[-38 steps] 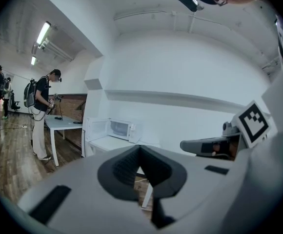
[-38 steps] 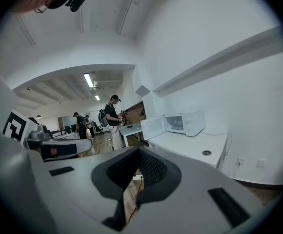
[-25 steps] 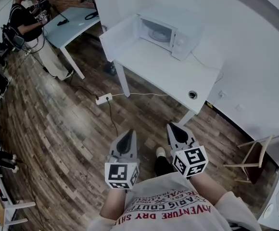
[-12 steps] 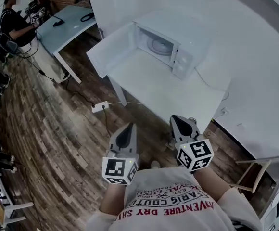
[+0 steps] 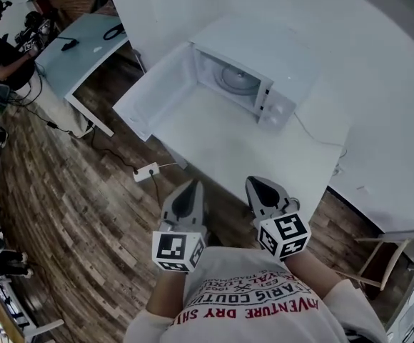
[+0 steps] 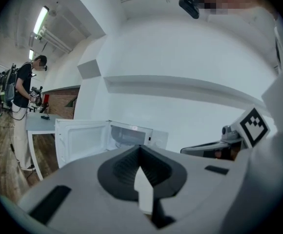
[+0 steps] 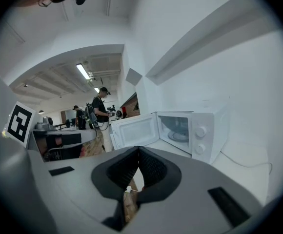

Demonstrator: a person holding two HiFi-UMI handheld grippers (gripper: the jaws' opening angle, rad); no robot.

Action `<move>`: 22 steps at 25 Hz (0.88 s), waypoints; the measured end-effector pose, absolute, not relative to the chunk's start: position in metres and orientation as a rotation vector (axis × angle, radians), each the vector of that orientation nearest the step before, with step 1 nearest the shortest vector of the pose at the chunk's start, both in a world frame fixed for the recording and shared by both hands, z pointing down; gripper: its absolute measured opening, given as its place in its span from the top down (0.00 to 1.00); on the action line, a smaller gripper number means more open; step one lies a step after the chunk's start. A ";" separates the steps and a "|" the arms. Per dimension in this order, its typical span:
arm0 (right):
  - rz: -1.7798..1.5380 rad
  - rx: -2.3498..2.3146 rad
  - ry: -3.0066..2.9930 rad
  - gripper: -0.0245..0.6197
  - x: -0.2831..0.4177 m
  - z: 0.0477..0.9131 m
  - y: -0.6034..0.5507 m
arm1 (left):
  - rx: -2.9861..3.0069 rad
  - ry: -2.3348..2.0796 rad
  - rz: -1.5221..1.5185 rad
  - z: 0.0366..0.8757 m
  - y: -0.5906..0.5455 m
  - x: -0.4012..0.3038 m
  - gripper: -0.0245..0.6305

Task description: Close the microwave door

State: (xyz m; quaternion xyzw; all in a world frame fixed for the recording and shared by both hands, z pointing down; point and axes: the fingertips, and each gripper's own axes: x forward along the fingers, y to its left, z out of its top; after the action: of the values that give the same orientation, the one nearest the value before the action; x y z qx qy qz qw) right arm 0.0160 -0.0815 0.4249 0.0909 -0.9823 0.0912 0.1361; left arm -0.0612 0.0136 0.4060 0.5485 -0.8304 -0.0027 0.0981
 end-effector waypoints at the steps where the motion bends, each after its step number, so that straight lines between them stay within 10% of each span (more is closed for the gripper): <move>1: 0.264 0.290 -2.843 0.94 0.005 0.424 -0.088 | 1.649 -2.442 0.002 0.405 0.005 -0.073 0.97; 22: 0.288 1.026 -2.726 0.94 -0.117 0.392 -0.253 | 2.058 -2.100 0.096 0.392 -0.145 -0.248 0.97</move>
State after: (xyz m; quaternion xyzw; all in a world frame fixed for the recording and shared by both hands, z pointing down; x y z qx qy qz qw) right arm -0.1166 -0.2531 0.3924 0.3486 -0.9260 0.0979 0.1069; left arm -0.2481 -0.1450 0.3915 0.6961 -0.7103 0.0326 0.0995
